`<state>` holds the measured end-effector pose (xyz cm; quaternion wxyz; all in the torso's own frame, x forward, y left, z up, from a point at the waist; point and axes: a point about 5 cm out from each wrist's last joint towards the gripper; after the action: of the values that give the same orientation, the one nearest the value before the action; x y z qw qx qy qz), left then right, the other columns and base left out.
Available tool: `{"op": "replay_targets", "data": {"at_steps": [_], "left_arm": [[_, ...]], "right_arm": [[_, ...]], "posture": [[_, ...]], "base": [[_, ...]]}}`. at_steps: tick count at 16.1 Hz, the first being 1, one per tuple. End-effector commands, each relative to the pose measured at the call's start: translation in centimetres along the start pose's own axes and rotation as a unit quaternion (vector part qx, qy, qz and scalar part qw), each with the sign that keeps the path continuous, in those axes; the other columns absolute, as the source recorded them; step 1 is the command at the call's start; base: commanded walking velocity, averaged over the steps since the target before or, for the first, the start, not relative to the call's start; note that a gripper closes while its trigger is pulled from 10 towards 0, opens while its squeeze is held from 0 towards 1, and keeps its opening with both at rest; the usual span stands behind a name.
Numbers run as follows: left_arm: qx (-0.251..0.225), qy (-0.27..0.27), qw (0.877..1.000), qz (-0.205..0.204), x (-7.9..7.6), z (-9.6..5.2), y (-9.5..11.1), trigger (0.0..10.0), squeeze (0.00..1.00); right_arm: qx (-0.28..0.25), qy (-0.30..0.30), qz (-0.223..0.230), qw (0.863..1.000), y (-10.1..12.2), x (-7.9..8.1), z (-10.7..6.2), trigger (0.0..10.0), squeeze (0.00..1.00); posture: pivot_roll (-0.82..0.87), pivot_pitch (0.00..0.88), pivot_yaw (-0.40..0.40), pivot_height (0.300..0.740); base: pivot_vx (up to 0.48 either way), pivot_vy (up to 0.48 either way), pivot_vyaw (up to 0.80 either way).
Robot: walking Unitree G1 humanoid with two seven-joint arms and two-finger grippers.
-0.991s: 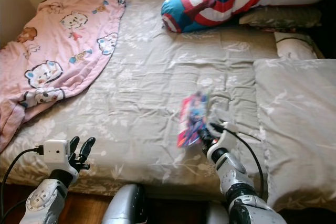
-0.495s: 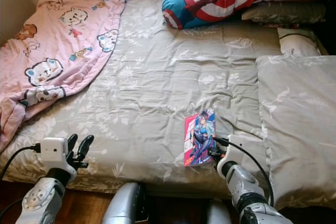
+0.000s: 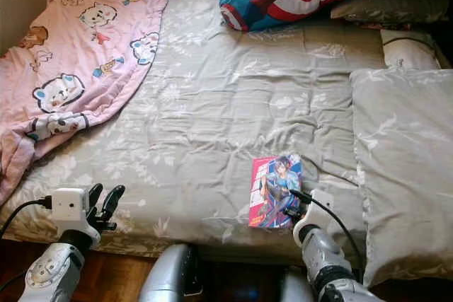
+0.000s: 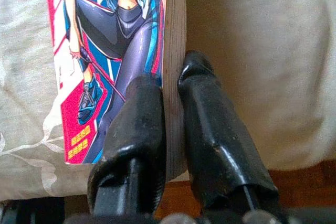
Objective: Clean up the room
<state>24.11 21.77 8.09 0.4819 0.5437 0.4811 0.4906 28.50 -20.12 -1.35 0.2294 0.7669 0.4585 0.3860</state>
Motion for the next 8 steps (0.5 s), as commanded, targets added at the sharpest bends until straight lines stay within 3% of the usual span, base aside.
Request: {"op": "replay_targets", "data": {"at_steps": [1,5,7,8], "left_arm": [[0.018,0.004,1.000,0.006,0.3,-0.5,-0.5,10.0,0.00],[0.022,0.004,1.000,0.006,0.4,-0.6,-0.6,10.0,0.00],[0.023,0.004,1.000,0.005,0.3,-0.7,-0.6,10.0,0.00],[0.024,0.004,1.000,0.005,0.3,-0.7,-0.6,10.0,0.00]], "right_arm": [[0.022,-0.017,0.010,1.000,-1.6,-0.6,-0.3,10.0,0.00],[0.013,-0.027,-0.010,0.999,-1.1,-0.7,-0.2,10.0,0.00],[0.005,-0.018,-0.083,0.996,-0.2,-0.3,-0.1,10.0,0.00],[0.004,-0.015,-0.091,0.996,0.0,-0.2,0.0,10.0,0.00]], "posture": [[0.16,0.256,0.095,0.654],[0.16,0.254,0.096,0.654],[0.16,0.256,0.095,0.654],[0.16,0.256,0.095,0.654]], "base": [[0.000,0.000,0.00],[0.000,0.000,0.00],[0.000,0.000,0.00],[0.000,0.000,0.00]]}}
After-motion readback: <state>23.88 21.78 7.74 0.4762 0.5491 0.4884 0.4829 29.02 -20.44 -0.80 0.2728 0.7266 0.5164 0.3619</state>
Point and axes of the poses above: a point about 5 cm out from each wrist's last joint towards the gripper, its own z axis pointing out of the wrist towards the gripper, its own y axis along the axis of the wrist's last joint, x = y × z, and after that the axes turned 4 degrees about z, right-handed
